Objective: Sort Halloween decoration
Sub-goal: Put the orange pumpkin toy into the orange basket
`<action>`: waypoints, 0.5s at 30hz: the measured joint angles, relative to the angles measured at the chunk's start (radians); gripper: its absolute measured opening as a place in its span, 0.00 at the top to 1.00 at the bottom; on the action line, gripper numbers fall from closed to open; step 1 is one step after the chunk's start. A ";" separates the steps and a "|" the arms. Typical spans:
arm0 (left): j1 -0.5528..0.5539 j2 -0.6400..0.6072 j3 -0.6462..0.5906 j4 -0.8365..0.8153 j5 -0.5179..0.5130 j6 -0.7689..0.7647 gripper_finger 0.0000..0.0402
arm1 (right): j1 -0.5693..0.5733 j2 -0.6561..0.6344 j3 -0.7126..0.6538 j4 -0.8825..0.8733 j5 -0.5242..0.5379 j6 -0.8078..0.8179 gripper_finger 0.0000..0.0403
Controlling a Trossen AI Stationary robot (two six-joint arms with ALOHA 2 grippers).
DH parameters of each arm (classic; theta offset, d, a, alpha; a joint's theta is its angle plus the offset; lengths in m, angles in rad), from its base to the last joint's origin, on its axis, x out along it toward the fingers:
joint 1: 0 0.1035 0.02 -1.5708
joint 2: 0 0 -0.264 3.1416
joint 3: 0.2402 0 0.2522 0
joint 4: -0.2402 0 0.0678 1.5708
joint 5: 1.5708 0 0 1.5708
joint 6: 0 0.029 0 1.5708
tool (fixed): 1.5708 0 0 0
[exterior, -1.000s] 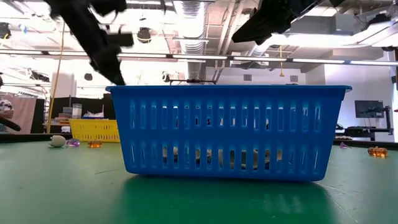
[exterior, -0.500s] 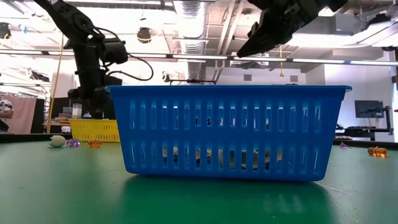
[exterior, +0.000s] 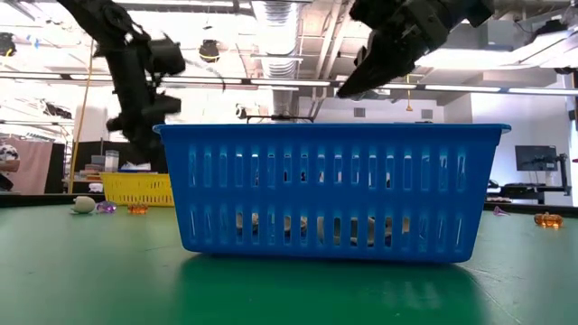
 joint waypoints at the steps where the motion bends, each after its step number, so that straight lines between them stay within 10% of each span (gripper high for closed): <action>1: -0.015 -0.024 0.010 -0.008 0.027 -0.009 0.69 | -0.003 0.002 -0.001 -0.006 0.000 0.001 0.83; 8: -0.319 -0.206 -0.054 0.023 0.220 -0.106 0.70 | -0.023 0.021 -0.001 -0.002 0.000 0.001 0.83; 15: -0.762 -0.192 -0.137 0.049 0.067 -0.161 0.70 | -0.031 0.022 -0.001 0.035 0.000 0.001 0.83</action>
